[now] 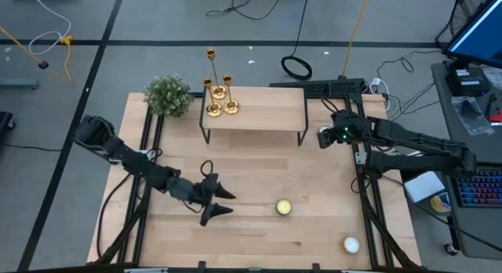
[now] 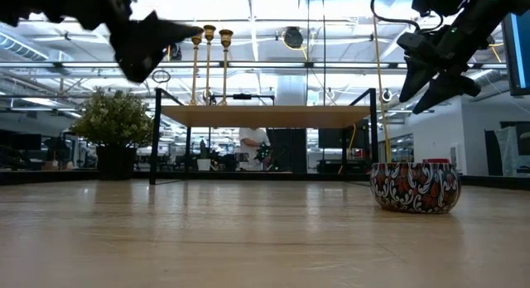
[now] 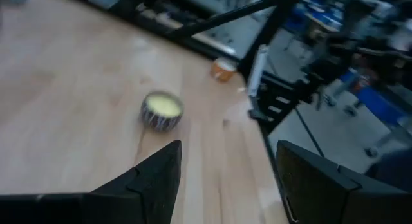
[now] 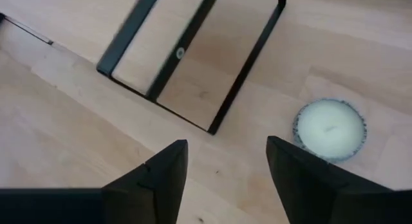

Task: Pick & Place candle stick holders
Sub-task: Put the blue scented candle on the shelf

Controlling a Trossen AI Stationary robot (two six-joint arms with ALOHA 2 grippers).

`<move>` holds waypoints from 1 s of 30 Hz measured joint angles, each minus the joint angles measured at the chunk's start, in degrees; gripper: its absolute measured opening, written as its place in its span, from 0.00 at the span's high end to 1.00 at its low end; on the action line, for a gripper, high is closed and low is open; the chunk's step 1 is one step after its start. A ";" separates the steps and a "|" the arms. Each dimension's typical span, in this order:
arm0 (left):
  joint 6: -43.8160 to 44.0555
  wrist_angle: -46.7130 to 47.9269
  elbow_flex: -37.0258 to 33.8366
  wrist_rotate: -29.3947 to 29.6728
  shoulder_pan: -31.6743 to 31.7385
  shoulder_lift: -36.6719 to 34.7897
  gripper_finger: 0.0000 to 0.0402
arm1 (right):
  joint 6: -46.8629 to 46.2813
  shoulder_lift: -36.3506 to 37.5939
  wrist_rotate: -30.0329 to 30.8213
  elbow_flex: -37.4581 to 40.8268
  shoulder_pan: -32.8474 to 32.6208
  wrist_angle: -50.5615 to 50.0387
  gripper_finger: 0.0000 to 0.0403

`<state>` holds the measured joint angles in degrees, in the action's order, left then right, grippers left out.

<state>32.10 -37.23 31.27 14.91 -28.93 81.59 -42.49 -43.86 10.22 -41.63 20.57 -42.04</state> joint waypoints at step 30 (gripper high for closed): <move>-11.56 -5.65 -21.97 -17.55 11.85 -26.65 0.37 | 8.14 0.08 0.61 0.00 0.05 7.49 0.28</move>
<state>20.54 -42.88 9.30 -2.64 -17.08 54.94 -34.35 -43.77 10.83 -41.63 20.62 -34.54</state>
